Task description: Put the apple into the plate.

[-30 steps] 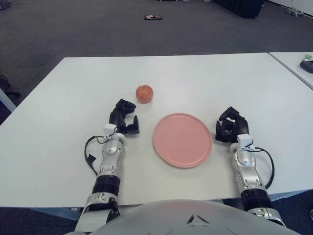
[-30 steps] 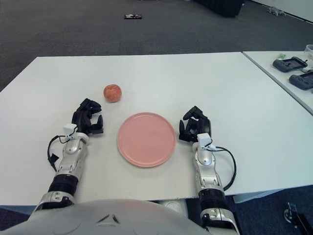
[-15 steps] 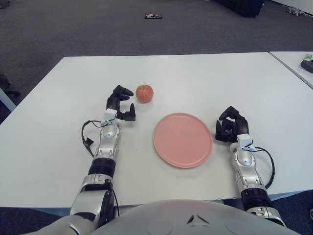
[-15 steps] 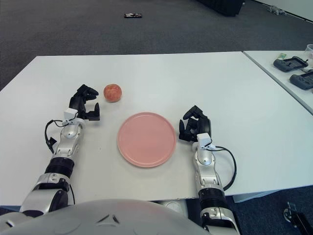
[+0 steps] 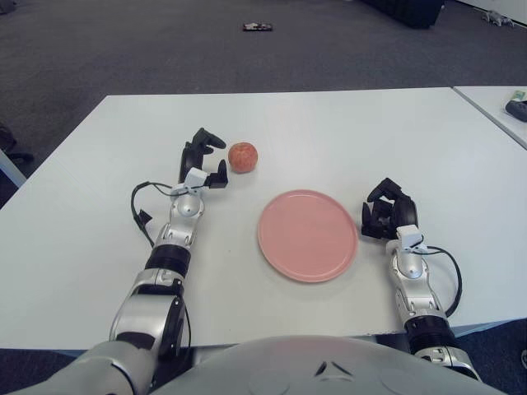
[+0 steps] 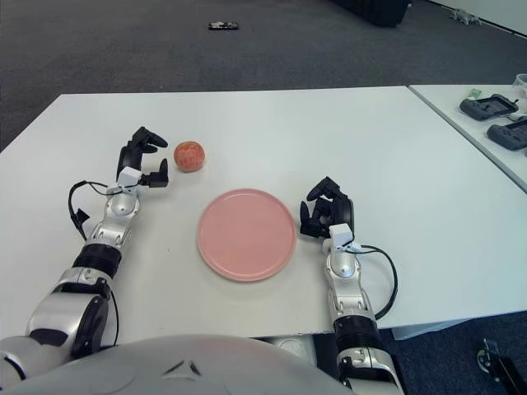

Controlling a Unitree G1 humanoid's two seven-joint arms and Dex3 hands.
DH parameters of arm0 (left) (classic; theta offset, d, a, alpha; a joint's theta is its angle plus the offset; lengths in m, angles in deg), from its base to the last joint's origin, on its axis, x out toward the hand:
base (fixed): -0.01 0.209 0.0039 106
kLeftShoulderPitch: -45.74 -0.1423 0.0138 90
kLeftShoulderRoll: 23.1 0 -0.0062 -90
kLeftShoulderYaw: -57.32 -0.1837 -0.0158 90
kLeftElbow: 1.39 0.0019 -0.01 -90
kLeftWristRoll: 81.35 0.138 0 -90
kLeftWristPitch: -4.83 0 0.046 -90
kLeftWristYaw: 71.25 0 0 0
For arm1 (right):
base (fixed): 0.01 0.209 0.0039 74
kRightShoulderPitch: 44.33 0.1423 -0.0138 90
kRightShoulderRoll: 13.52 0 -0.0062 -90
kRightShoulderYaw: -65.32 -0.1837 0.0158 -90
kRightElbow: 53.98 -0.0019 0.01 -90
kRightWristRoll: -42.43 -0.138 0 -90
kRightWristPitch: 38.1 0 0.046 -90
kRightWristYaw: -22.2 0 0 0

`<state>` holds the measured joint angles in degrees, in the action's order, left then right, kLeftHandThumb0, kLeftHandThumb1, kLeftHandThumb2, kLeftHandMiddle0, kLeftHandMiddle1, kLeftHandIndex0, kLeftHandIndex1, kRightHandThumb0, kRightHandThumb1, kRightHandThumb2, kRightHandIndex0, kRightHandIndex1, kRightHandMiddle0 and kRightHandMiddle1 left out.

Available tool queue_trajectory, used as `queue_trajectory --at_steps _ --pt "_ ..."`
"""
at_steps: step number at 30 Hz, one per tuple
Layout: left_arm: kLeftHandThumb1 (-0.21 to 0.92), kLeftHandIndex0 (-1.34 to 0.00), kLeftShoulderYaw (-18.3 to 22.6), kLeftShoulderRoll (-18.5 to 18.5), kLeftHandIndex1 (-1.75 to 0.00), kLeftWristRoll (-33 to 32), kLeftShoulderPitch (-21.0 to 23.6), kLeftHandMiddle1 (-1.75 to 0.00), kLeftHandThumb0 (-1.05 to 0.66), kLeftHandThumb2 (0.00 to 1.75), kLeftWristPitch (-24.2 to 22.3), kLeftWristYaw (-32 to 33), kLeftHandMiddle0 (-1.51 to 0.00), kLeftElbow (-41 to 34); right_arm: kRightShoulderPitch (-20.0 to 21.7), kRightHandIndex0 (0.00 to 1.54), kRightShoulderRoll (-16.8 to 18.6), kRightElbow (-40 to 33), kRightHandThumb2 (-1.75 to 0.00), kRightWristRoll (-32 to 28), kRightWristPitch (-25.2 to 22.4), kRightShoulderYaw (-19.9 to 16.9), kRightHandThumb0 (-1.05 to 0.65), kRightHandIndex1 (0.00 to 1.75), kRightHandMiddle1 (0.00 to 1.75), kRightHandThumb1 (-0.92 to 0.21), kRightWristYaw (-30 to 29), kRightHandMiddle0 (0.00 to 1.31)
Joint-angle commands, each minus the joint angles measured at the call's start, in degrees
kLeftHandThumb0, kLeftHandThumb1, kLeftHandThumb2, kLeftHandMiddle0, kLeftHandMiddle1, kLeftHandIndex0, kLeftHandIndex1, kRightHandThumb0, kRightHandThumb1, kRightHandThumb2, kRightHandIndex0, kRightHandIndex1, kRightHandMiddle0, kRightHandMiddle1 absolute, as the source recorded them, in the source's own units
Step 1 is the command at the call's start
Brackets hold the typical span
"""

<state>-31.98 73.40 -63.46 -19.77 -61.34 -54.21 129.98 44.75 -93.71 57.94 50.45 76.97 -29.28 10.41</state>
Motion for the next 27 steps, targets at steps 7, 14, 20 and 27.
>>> queue_trajectory --at_steps 7,14,20,27 --pt "0.56 -0.01 -4.06 -3.93 -0.91 5.29 5.13 -0.78 -0.74 0.94 -1.32 1.6 -0.01 4.01 -0.66 1.15 -0.18 1.12 -1.4 1.22 -2.98 0.6 -0.5 1.75 1.75 -0.26 -0.03 0.66" --pt "0.52 0.0 -9.74 -7.95 -0.14 10.28 9.83 -0.09 -0.94 0.89 1.9 -0.53 0.0 9.54 -0.71 1.14 -0.01 0.96 -1.38 1.41 -2.96 0.7 -0.5 1.75 1.75 -0.27 -0.32 0.65" --pt "0.51 0.0 -14.16 -10.03 -0.01 13.27 13.14 -0.01 -1.02 0.85 2.23 -3.41 0.0 12.42 -0.81 1.13 0.18 0.68 -1.37 1.1 -3.54 0.72 -0.49 1.75 1.75 -0.29 -0.16 0.64" --pt "0.52 0.0 -17.83 -10.58 0.0 15.49 16.6 0.0 -1.05 0.79 0.85 -6.21 0.0 15.61 -1.15 1.12 0.17 0.38 -1.36 1.23 -3.75 0.74 -0.49 1.75 1.75 -0.29 -0.32 0.63"
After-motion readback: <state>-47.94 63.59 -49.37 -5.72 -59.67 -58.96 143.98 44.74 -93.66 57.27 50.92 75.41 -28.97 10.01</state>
